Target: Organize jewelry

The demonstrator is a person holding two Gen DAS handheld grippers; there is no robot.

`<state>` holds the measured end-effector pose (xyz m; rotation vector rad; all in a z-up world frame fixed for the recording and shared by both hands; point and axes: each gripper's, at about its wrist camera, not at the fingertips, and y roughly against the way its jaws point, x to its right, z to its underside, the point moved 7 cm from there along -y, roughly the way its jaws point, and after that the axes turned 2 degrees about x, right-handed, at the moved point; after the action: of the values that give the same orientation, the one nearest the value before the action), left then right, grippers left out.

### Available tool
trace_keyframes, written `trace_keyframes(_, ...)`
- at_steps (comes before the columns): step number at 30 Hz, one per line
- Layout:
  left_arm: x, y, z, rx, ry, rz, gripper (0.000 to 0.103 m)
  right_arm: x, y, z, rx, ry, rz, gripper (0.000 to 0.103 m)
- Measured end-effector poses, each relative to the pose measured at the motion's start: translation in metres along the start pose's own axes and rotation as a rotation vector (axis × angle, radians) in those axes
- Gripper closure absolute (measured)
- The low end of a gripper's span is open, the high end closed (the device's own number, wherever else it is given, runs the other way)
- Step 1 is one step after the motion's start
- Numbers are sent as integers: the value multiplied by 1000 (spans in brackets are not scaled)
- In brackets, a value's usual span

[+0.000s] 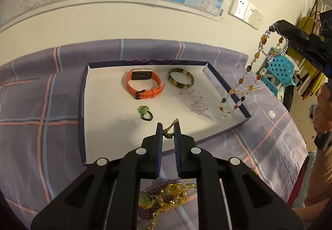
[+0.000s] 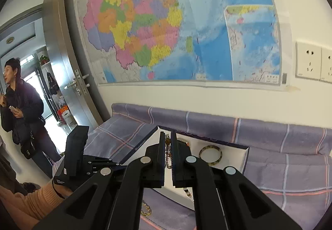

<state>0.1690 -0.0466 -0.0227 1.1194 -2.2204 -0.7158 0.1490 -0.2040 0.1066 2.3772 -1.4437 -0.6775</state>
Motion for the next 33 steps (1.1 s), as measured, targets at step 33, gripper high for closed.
trace_keyframes(33, -18, -48, 8, -102, 45, -54, 92, 30, -56, 39, -127, -59, 19, 100)
